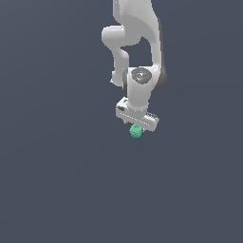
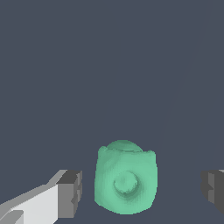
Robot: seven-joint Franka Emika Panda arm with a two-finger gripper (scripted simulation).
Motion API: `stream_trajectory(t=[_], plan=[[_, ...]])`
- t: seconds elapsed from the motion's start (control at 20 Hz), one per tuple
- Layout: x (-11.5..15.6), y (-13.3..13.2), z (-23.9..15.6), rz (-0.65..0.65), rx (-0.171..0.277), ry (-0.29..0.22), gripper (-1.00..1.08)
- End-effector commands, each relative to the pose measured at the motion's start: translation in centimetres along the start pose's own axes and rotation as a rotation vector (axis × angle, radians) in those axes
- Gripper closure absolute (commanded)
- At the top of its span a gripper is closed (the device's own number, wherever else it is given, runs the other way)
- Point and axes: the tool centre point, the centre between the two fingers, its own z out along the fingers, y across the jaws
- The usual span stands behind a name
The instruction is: Pick up the object and move it to a goal position.
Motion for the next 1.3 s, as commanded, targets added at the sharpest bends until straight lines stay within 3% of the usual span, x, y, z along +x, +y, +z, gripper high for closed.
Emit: stream_trajectory(t=[0.0,0.75,1.25], plan=[[-0.8,-0.2,0.4,0.031,-0.002,0.001,-0.92],[-2.4,-0.6,1.5,0.083,-0.005,0.002,-0.92],[-2.5,-0.5,5.6,0.086,-0.005,0.002,-0.92]])
